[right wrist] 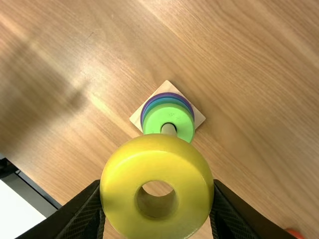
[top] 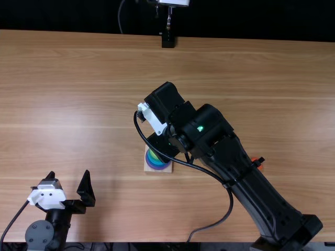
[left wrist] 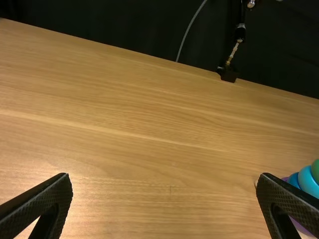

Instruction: Build the Hanoi tower: stack the rings onto the peg from bottom to top in this color order: purple, dark blue, light blue, dark green, light green, yellow, orange.

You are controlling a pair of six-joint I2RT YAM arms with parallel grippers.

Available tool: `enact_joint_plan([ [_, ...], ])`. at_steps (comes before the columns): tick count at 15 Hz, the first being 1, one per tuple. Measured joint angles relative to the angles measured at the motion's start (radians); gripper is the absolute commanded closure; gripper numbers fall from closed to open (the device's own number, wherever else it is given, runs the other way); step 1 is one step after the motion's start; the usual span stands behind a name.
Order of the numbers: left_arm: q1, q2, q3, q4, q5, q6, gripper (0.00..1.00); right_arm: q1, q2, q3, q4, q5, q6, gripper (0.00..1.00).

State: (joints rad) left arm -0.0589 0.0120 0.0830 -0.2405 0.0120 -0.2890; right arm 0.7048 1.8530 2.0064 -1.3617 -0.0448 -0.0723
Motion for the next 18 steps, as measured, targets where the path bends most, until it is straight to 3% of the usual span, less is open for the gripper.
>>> enact_joint_plan([
  [18,0.0,0.0,0.0,0.0,0.0,0.0,0.0,-0.01,0.046,-0.024,0.019,0.0,-0.001,1.0],
])
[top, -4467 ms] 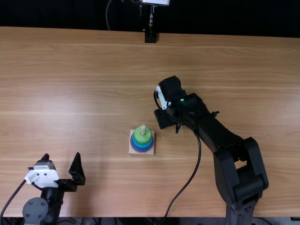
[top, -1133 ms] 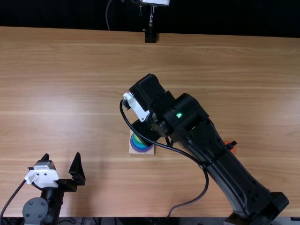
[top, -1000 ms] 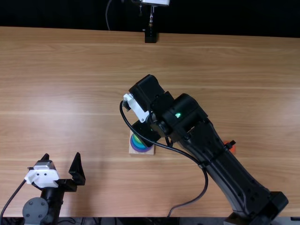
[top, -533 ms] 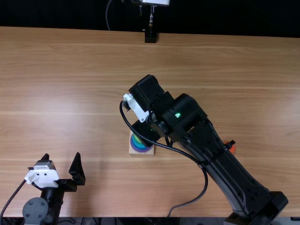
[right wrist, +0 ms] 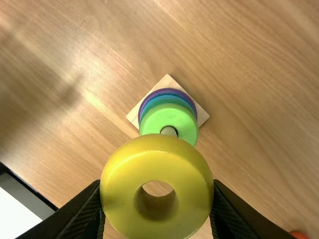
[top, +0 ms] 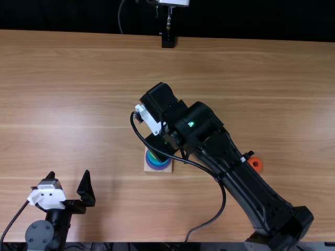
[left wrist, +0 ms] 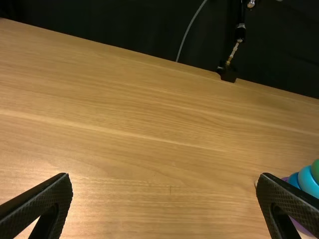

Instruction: Build the Hanoi tower: stack the rings onto the peg from bottom to top in this color order: purple, dark blue, light blue, dark green, light green, yellow, orange.

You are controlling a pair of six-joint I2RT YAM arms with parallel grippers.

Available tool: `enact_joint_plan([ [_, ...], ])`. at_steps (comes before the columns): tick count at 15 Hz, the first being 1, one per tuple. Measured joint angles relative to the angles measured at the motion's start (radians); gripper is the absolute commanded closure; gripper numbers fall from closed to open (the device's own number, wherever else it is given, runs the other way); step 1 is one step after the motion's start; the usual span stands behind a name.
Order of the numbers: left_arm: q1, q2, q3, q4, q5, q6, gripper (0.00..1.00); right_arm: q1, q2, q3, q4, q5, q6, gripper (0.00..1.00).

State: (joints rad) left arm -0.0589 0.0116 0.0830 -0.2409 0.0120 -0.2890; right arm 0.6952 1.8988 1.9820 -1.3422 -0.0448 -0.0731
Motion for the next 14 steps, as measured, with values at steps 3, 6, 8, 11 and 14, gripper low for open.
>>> enact_joint_plan([
  [3,0.0,0.0,0.0,0.0,0.0,0.0,0.0,-0.013,0.0,0.0,0.0,0.0,0.0,1.0],
  [6,0.0,0.0,0.0,0.0,0.0,0.0,0.0,-0.029,0.0,0.0,0.0,0.0,-0.001,1.0],
  [8,0.0,0.0,0.0,0.0,0.0,0.0,0.0,-0.031,0.0,-0.002,-0.001,-0.012,-0.001,1.0],
  [11,0.0,0.0,0.0,0.0,0.0,0.0,0.0,-0.031,0.0,-0.031,-0.002,-0.022,-0.001,1.0],
  [14,0.0,0.0,0.0,0.0,0.0,0.0,0.0,-0.031,0.0,-0.032,0.0,-0.026,0.0,1.0],
])
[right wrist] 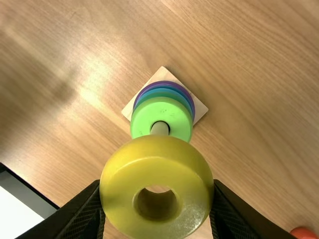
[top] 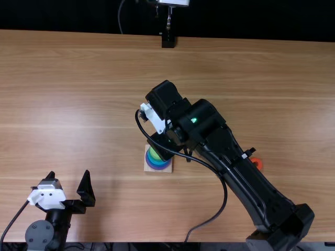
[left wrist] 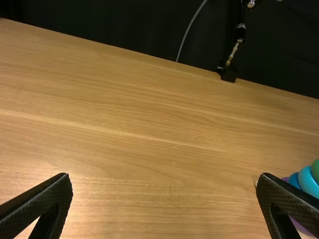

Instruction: Build the Hanoi tower: stack the rings onto the peg from bottom to top in this color order: purple, dark blue, light blue, dark green, light green, yellow, orange.

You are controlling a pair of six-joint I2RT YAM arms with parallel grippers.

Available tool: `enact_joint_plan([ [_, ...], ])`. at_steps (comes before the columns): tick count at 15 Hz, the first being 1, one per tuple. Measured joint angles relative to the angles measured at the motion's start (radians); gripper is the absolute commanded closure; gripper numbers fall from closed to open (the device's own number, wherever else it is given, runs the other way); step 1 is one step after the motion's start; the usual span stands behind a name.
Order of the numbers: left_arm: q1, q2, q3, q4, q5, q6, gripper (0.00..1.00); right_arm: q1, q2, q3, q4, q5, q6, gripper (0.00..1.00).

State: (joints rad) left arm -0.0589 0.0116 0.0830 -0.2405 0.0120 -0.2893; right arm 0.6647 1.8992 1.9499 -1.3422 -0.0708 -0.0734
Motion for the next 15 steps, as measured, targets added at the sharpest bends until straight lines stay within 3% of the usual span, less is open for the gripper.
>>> enact_joint_plan([
  [15,0.0,0.0,0.0,0.0,0.0,0.0,0.0,0.0,0.002,0.014,0.002,0.0,0.0,1.0],
])
